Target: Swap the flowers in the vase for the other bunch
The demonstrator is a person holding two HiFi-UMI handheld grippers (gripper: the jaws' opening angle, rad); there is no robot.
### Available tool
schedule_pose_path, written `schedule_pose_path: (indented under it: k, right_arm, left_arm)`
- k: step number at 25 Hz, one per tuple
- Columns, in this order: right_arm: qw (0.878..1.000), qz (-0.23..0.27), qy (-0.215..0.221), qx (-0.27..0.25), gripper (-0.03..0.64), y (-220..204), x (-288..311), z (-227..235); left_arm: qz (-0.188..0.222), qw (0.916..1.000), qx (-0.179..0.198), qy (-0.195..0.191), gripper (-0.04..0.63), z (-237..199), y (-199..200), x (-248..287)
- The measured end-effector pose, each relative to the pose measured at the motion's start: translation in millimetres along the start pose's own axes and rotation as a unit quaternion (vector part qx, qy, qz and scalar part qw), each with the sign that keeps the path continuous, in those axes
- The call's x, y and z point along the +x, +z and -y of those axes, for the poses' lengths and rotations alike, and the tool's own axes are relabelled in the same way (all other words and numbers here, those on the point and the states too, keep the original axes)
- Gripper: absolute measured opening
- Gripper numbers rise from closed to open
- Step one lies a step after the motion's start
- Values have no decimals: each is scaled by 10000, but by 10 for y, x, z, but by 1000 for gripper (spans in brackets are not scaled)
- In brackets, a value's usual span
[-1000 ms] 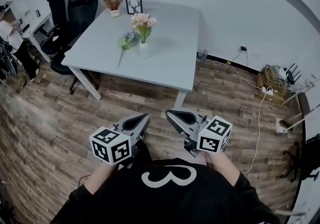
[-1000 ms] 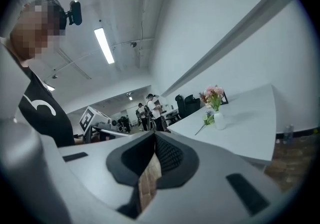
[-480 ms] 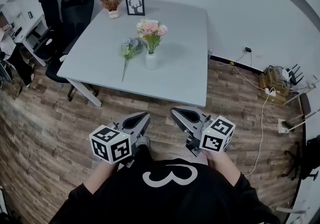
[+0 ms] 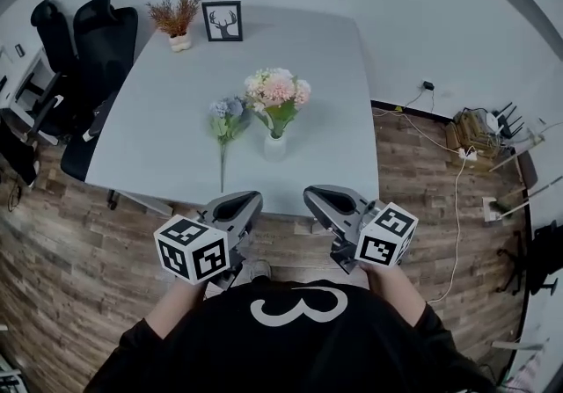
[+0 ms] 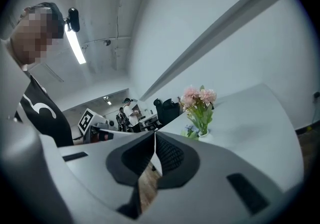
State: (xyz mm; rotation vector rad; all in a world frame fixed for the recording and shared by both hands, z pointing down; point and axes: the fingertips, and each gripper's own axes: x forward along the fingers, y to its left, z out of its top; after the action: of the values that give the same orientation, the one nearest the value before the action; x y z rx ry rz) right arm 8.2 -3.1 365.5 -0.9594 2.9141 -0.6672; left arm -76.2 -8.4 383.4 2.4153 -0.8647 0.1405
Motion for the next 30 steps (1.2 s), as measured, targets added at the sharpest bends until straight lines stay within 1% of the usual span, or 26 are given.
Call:
schedule_pose_path:
  k: [4, 8, 12, 16, 18, 21, 24, 28, 30]
  right_arm:
    - [9998, 74, -187, -79, 9, 120, 177, 123]
    - [9993, 71, -358, 42, 9, 97, 178, 256]
    - [9985, 126, -391, 360, 9, 47, 174, 467]
    - [9976, 109, -376, 578, 9, -11, 191, 721]
    - [9973, 96, -322, 646, 9, -6, 214, 843]
    - [9972, 168, -189, 709, 9, 92, 243, 999]
    - [9971, 173, -108, 733, 9, 188, 251, 1143]
    - [9971, 95, -84, 755, 9, 258, 248, 1310]
    - [9969, 61, -114, 781, 9, 265, 235, 1390]
  left_arm:
    - [-176, 9994, 214, -212, 12, -218, 151, 188]
    - [-315, 9990, 117, -295, 12, -359, 195, 398]
    - [-429, 9989, 55, -204, 14, -497, 244, 607]
    - [-374, 9993, -41, 56, 24, -637, 325, 754]
    - [-312, 9994, -68, 122, 112, -684, 380, 818]
    - [-182, 9997, -78, 173, 212, -722, 498, 934]
    - [-26, 9992, -132, 369, 305, -803, 609, 1061]
    - [145, 9973, -227, 683, 366, -957, 721, 1193]
    - [188, 9961, -144, 851, 387, -1024, 754, 1254]
